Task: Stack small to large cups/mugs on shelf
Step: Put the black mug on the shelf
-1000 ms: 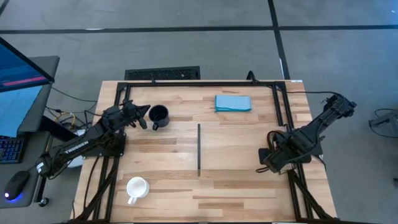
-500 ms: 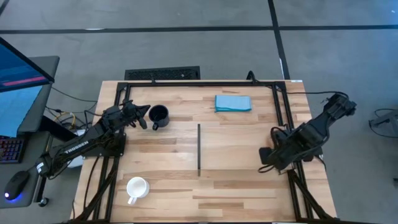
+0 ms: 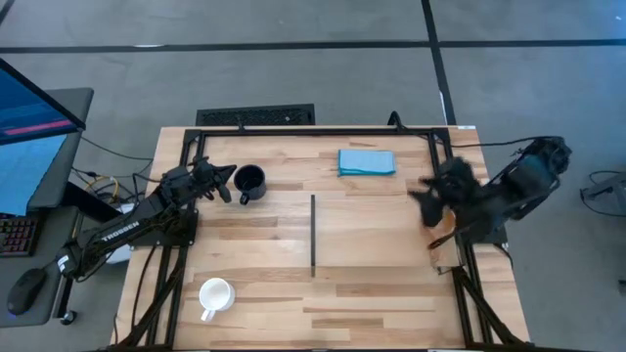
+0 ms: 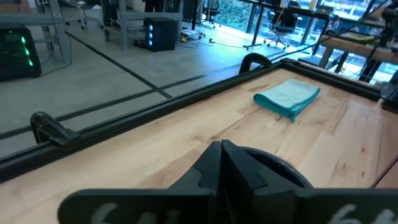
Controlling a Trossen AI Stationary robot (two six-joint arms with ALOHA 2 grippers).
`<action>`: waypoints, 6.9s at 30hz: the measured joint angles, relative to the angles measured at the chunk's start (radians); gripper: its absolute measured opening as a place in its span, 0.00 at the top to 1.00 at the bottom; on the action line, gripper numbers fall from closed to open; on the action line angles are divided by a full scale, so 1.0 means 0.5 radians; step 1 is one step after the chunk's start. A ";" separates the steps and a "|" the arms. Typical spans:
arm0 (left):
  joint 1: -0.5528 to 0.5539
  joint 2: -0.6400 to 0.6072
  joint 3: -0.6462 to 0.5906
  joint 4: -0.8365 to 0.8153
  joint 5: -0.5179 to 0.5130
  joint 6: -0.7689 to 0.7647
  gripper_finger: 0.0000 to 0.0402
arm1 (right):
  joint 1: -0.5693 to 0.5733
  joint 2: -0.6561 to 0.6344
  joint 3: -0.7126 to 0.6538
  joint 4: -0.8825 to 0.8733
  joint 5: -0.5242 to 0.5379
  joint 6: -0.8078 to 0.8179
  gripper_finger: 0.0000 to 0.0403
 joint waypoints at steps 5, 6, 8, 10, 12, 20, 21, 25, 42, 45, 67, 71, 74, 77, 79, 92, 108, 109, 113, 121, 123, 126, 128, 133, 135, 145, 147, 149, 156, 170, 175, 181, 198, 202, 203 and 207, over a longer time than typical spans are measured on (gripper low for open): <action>0.001 0.000 0.000 0.000 0.001 -0.031 1.00 | 0.000 -0.223 -0.006 0.001 0.490 -0.660 0.35; 0.000 0.000 0.000 0.000 0.001 -0.032 1.00 | 0.000 -0.272 -0.021 0.000 0.567 -0.748 0.35; 0.001 0.000 0.000 0.000 0.000 -0.034 1.00 | -0.001 -0.378 -0.070 -0.001 0.691 -0.907 0.35; 0.000 0.000 0.000 0.000 0.001 -0.051 1.00 | -0.001 -0.495 -0.141 0.000 0.775 -0.993 0.35; 0.000 0.000 0.000 0.000 0.000 -0.098 1.00 | -0.001 -0.627 -0.240 -0.001 0.799 -1.029 0.35; 0.000 0.000 0.000 0.006 -0.011 -0.137 1.00 | 0.003 -1.221 -0.762 0.064 0.890 -0.918 0.35; 0.001 -0.001 0.000 0.006 -0.018 -0.137 1.00 | 0.003 -1.266 -0.826 0.104 0.924 -0.925 0.35; 0.001 0.000 0.000 0.006 -0.019 -0.137 1.00 | 0.004 -1.453 -0.986 0.194 0.980 -0.915 0.35; 0.000 -0.001 0.000 0.005 -0.020 -0.111 1.00 | 0.329 -1.582 -1.534 0.014 1.357 -0.518 0.35; 0.000 0.000 0.000 0.005 -0.021 -0.111 1.00 | 0.438 -1.627 -1.532 0.009 1.407 -0.538 0.35; 0.001 -0.001 0.000 0.006 -0.019 -0.175 1.00 | 0.267 -2.031 -1.500 0.283 1.407 -1.145 0.37; 0.000 -0.001 0.000 -0.003 0.027 -0.175 1.00 | 0.082 -2.028 -1.535 0.378 1.216 -1.157 0.39; 0.000 -0.001 0.000 -0.009 0.054 -0.176 1.00 | -0.006 -1.985 -1.559 0.536 1.192 -1.359 0.39; 0.001 0.000 0.000 -0.012 0.073 -0.209 1.00 | -0.074 -1.972 -1.559 0.558 1.162 -1.409 0.40; 0.000 0.000 0.000 -0.012 0.074 -0.225 1.00 | -0.102 -1.970 -1.559 0.566 1.147 -1.414 0.41; 0.000 0.000 0.000 -0.013 0.074 -0.198 1.00 | -0.005 -1.805 -1.887 2.048 0.774 -2.331 0.44; 0.001 0.000 0.000 -0.013 0.075 -0.206 1.00 | -0.471 -1.565 -2.634 3.510 0.441 -2.914 0.47; 0.001 0.000 0.000 -0.013 0.075 -0.206 1.00 | -0.524 -1.559 -2.649 3.602 0.351 -2.994 0.47; 0.000 0.000 0.000 -0.013 0.075 -0.206 1.00 | -0.741 -1.549 -2.664 3.690 0.184 -3.126 0.48; 0.000 0.000 0.000 -0.014 0.078 -0.205 1.00 | -1.151 -1.550 -2.728 3.578 -0.018 -3.090 0.49; 0.000 0.000 0.000 -0.014 0.079 -0.205 1.00 | -1.255 -1.555 -2.761 3.604 -0.018 -3.124 0.49; 0.001 0.000 0.000 -0.014 0.079 -0.205 1.00 | -1.393 -1.584 -2.779 3.606 -0.023 -3.128 0.49; 0.001 0.000 0.000 -0.014 0.079 -0.205 1.00 | -1.464 -1.601 -2.779 3.609 -0.068 -3.161 0.49; 0.001 0.000 0.000 -0.014 0.079 -0.205 1.00 | -1.631 -1.661 -2.779 3.476 0.000 -3.228 0.50; 0.001 0.000 0.000 -0.014 0.078 -0.205 1.00 | -1.700 -1.702 -2.779 3.349 -0.004 -3.183 0.50; 0.001 0.000 0.000 -0.014 0.078 -0.204 1.00 | -1.981 -2.002 -2.791 2.742 0.011 -2.808 0.51; 0.001 0.000 0.000 -0.014 0.077 -0.204 1.00 | -2.039 -2.073 -2.786 2.698 0.043 -2.798 0.51; 0.000 0.000 0.000 -0.014 0.078 -0.204 1.00 | -2.097 -2.132 -2.776 2.625 0.051 -2.794 0.51; 0.000 0.000 0.000 -0.014 0.078 -0.204 1.00 | -2.255 -2.268 -2.779 2.575 0.082 -2.753 0.51; 0.001 0.000 0.000 -0.014 0.076 -0.204 1.00 | -2.516 -2.263 -2.781 2.556 0.176 -2.654 0.55; 0.001 0.000 0.000 -0.014 0.075 -0.204 1.00 | -2.514 -2.261 -2.790 2.513 0.038 -2.654 0.55; 0.001 0.000 0.000 -0.014 0.075 -0.157 1.00 | -2.515 -2.262 -2.860 2.524 0.097 -2.694 0.55; 0.001 -0.004 0.001 0.014 -0.062 -0.011 1.00 | -2.588 -2.233 -2.912 2.515 0.109 -2.759 0.56; 0.001 -0.004 0.001 0.023 -0.102 -0.011 1.00 | -2.595 -2.233 -2.912 2.514 0.110 -2.759 0.55; 0.001 -0.004 0.001 0.023 -0.103 -0.011 1.00 | -2.594 -2.233 -2.912 2.514 0.109 -2.759 0.55; 0.001 -0.004 0.001 0.022 -0.104 0.027 1.00 | -2.593 -2.233 -2.912 2.514 0.102 -2.759 0.56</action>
